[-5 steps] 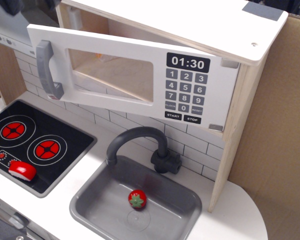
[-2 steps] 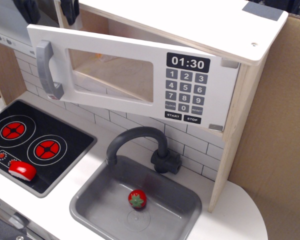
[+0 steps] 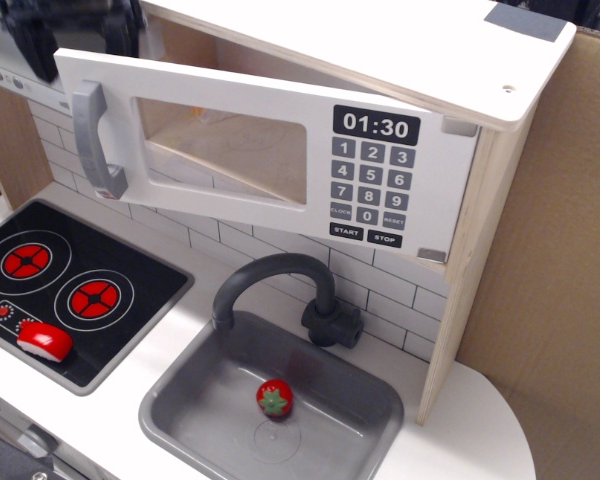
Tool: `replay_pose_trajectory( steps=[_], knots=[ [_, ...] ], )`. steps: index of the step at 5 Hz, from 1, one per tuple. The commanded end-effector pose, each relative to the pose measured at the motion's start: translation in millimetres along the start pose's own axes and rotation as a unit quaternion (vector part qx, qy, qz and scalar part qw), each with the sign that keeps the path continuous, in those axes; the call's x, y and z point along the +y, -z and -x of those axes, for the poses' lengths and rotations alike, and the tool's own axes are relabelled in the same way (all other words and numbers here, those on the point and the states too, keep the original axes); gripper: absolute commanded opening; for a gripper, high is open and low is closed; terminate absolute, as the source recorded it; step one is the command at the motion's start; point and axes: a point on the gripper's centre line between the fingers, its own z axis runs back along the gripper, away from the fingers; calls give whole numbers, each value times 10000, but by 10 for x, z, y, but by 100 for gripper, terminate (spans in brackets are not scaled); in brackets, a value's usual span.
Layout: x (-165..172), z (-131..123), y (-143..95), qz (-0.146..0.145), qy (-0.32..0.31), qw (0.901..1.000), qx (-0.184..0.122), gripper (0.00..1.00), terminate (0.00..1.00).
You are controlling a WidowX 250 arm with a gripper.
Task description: Open microwave
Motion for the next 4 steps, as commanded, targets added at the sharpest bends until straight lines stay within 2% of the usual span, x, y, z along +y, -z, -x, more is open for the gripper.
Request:
replay_pose_trajectory(
  steps=[1,2,3,4],
  knots=[
    [-202,543,-163,-67,973,9949,264,100,0],
    [-478,906,-152,-102,1336,9888,662,100,0],
    [-769,1135,-109,4,1551,9840,879,100,0],
    [-983,1227,-49,-114,1589,9848,692,100,0]
  ],
)
